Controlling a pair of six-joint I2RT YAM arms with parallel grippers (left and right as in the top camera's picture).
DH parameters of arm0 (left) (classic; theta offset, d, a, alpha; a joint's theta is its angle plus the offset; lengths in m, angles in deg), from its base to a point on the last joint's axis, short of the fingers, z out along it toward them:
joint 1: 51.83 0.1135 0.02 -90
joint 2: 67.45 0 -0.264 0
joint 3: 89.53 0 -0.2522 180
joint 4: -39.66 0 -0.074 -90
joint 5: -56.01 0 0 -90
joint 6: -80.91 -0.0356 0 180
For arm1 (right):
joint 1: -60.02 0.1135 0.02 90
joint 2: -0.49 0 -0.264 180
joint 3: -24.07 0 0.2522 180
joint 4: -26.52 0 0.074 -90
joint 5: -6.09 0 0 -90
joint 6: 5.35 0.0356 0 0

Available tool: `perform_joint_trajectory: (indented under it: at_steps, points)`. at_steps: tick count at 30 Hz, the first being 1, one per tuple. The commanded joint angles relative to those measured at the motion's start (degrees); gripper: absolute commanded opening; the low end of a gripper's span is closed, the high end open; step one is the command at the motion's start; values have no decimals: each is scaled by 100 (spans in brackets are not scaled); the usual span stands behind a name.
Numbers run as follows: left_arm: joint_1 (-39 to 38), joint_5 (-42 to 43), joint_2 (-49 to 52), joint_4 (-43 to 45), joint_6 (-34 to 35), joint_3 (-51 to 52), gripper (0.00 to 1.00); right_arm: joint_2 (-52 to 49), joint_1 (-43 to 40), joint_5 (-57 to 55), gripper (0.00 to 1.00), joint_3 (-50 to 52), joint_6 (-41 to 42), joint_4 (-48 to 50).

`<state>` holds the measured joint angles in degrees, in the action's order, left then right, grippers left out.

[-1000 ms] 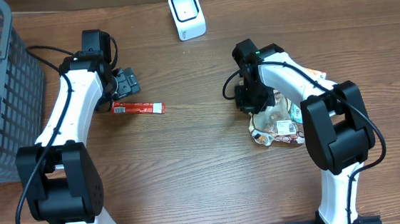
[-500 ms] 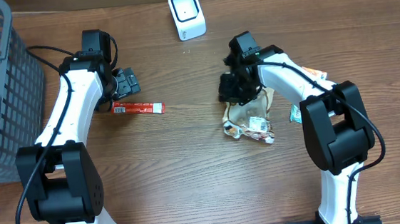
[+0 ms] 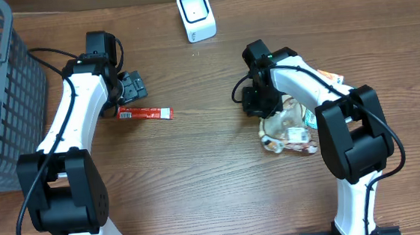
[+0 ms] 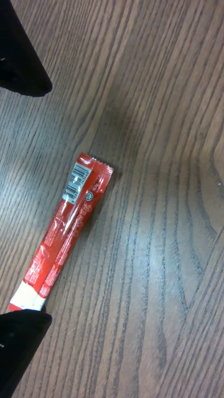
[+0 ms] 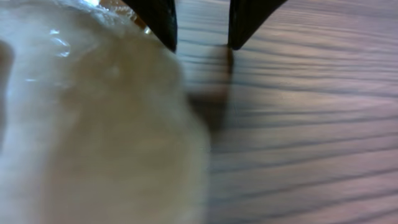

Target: Scan the item barcode

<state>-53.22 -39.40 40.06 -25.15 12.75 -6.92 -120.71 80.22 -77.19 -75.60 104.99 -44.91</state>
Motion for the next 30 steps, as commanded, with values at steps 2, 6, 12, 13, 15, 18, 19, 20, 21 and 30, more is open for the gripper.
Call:
perform_joint_trajectory:
  at_steps: [2, 6, 12, 13, 15, 18, 19, 20, 21, 30]
  points:
    - [-13, -57, -26, 13, -109, -85, 100, 131, -254, -732, 31, 35, 240, -76]
    - [-13, -57, -26, 13, -109, -85, 100, 131, -275, -17, 30, -192, 144, -96]
    - [-13, -57, -26, 13, -109, -85, 100, 142, -254, 1285, 38, -977, -149, -203]
    - [-13, -57, -26, 13, -109, -85, 100, 142, -249, 1517, 39, -979, -146, -98]
    - [-13, -57, -26, 13, -109, -85, 100, 142, -229, 1805, 41, -968, -146, 63]
    - [-2, -59, -26, 13, -111, -85, 100, 142, -125, 1843, 48, -890, -120, 225]
    - [-2, -57, -26, 13, -109, -85, 100, 140, -72, 1840, 50, -879, -127, 227]
    - [-2, -59, -26, 13, -109, -85, 100, 140, -17, 1840, 52, -846, -127, 238]
    - [-2, -57, -26, 13, -109, -85, 100, 140, 39, 1840, 52, -820, -127, 245]
    - [-13, -55, -26, 463, -107, -85, 99, 140, 632, 1587, 56, -778, -125, 485]
